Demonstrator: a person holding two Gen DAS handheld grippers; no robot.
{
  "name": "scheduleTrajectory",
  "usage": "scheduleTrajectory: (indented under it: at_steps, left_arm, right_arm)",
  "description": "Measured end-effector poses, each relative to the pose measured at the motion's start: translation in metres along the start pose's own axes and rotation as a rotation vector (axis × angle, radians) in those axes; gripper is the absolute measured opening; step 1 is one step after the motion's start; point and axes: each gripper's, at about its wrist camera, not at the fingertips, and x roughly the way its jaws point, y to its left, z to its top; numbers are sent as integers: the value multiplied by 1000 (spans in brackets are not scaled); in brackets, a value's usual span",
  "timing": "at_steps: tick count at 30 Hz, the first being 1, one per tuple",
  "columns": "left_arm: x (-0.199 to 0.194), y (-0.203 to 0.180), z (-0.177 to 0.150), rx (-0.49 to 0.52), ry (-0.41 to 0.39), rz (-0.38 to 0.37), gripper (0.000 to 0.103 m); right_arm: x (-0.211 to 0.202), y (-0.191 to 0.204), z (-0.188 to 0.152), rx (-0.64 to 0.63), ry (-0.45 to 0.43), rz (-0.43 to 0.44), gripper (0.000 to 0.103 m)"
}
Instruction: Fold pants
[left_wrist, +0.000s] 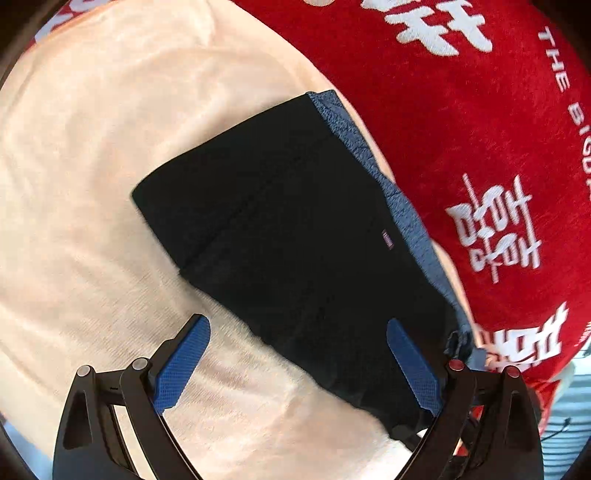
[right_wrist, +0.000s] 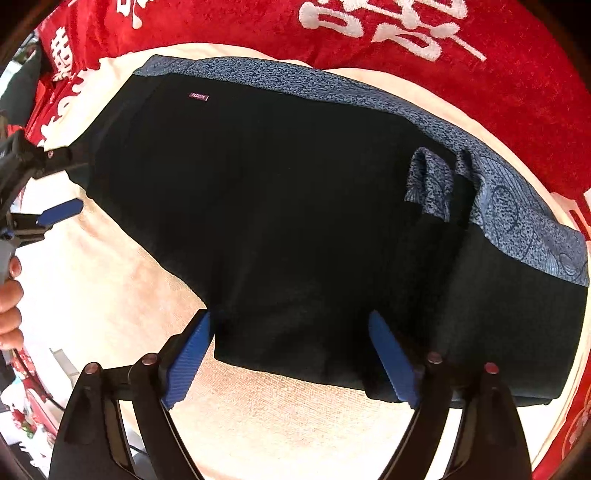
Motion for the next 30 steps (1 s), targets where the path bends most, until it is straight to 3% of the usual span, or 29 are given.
scheduleTrajectory:
  at_steps: [6,10,16,21,24,26,28,30]
  left_arm:
    - [4,2,10,-47,-27,-131,97]
    - [1,4,14,-76,-51,-177,97]
    - [-18,-26,17,40,-115,-251,97]
    - [15,-30,27,36,-61,-109,97]
    - [19,-33,30,14,-76,-67,95]
    - [20,-44,28,51,-89,55,78]
    - [21,-50,26,111,-104,195,43]
    - [21,-60,21,192,-120,254,40]
  right_arm:
    - [-1,-3,-2,-6,-4,15,88]
    - [-5,-8,-5,-1,-14,25,88]
    - [-7,-12,-9,-4,-25,32,88]
    - [-4,-13,-6,-2,-12,49,88]
    - [-7,-19,-1,27,-7,72,88]
    - [-15,-22,3,54,-9,90,88]
    - [-27,-28,11,83,-23,105,88]
    - [-47,-37,27,122,-54,133,88]
